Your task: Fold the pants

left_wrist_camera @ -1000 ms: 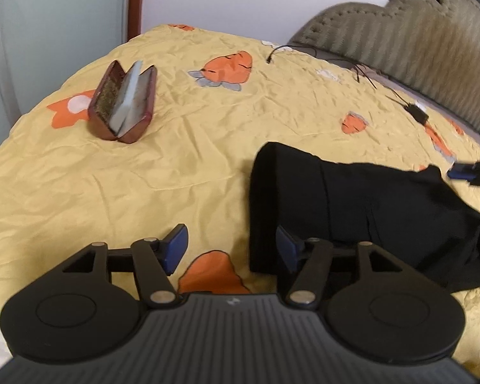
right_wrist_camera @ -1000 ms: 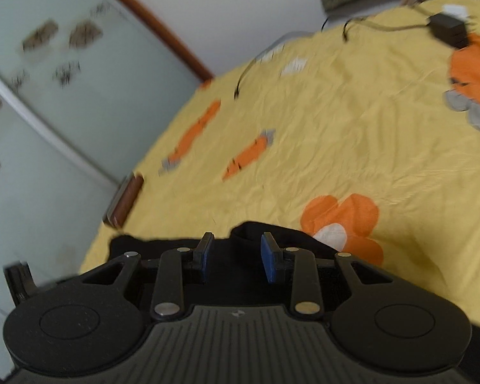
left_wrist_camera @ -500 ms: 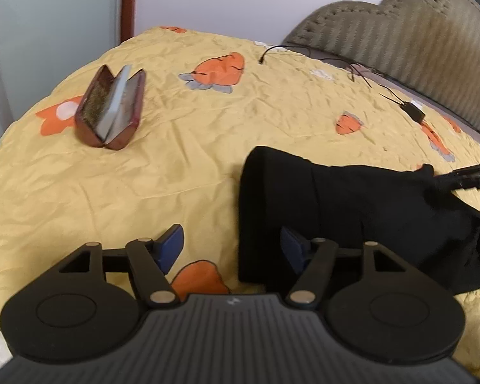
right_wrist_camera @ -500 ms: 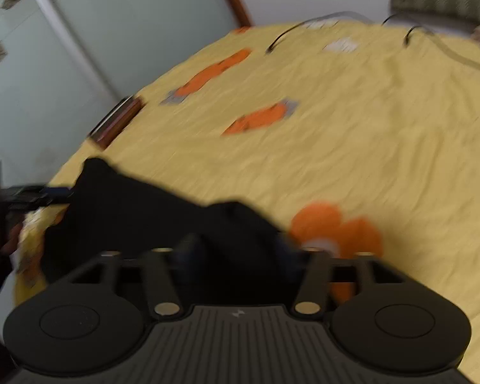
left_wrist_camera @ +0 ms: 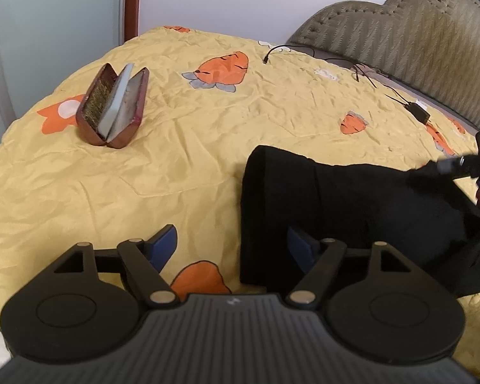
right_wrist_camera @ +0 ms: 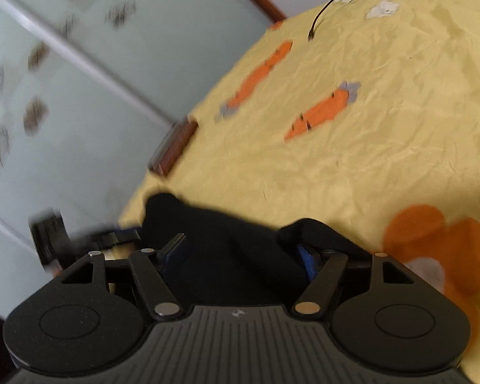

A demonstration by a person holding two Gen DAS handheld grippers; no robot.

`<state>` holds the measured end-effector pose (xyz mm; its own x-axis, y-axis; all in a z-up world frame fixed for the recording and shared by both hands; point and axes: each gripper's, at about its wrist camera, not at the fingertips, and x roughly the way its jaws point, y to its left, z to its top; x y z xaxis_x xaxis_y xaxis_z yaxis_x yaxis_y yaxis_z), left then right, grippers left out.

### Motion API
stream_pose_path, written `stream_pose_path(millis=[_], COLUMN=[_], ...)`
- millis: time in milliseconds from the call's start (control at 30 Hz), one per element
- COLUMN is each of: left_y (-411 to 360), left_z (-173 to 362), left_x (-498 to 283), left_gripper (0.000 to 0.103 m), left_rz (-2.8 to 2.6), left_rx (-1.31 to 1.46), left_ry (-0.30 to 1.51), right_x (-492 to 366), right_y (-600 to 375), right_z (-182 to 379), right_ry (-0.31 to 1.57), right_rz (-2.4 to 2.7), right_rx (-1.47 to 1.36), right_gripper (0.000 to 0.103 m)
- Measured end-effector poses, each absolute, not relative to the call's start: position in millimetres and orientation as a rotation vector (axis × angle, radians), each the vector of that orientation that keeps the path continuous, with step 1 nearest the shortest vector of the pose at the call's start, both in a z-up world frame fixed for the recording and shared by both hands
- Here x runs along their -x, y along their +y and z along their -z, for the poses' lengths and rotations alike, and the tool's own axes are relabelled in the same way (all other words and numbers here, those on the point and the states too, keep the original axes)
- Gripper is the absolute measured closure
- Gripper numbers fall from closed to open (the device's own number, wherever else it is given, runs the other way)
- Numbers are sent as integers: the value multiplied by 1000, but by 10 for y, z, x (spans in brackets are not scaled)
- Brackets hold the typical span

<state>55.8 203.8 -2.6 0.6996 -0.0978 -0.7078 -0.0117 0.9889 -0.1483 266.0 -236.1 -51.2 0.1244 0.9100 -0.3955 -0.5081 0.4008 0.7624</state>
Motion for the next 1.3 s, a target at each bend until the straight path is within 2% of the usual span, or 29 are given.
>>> stream_pose_path(millis=[233, 300, 367, 500, 567, 633, 767, 833, 900, 967, 1000, 1200, 1300], left_y=[2072, 2052, 2037, 2000, 1978, 1945, 1894, 1900, 1895, 1862, 1831, 1775, 1756], left_z=[35, 37, 22, 27, 47, 48, 59, 91, 130, 139, 126, 5, -12], left_x=[-585, -589, -573, -596, -626, -705, -997, -1133, -1262, -1314, -1319, -1207, -1247], left_gripper=[27, 27, 27, 25, 22, 22, 22, 25, 46, 49, 57, 58, 58], left_rz=[43, 52, 57, 91, 106, 128, 202, 238, 281, 296, 298, 292, 309], left_rx=[160, 154, 142, 118, 117, 115, 164, 215, 258, 260, 243, 178, 169], left_ry=[803, 806, 799, 814, 819, 827, 849, 866, 895, 899, 891, 874, 872], right_x=[-2834, -2876, -2873, -2771, -2738, -2746, -2800, -2850, -2787, -2613, -2504, -1827, -1525], right_y=[-2704, -2628, -2618, -2728, -2762, -2793, -2862, -2892, -2801, -2750, -2750, -3044, -2862], right_z=[761, 827, 786, 551, 500, 450, 338, 348, 362, 345, 303, 148, 154], right_ry=[1002, 1092, 1096, 1052, 1049, 1014, 799, 779, 837, 875, 865, 789, 829], right_rz=[-987, -905, -932, -1011, -1052, -1043, -911, -814, -793, -811, -808, -828, -878], right_rx=[-1000, -902, -827, -713, -708, -715, -815, -821, -722, -657, -632, -728, -622], right_gripper=[33, 35, 34, 22, 22, 22, 23, 23, 23, 23, 23, 22, 22])
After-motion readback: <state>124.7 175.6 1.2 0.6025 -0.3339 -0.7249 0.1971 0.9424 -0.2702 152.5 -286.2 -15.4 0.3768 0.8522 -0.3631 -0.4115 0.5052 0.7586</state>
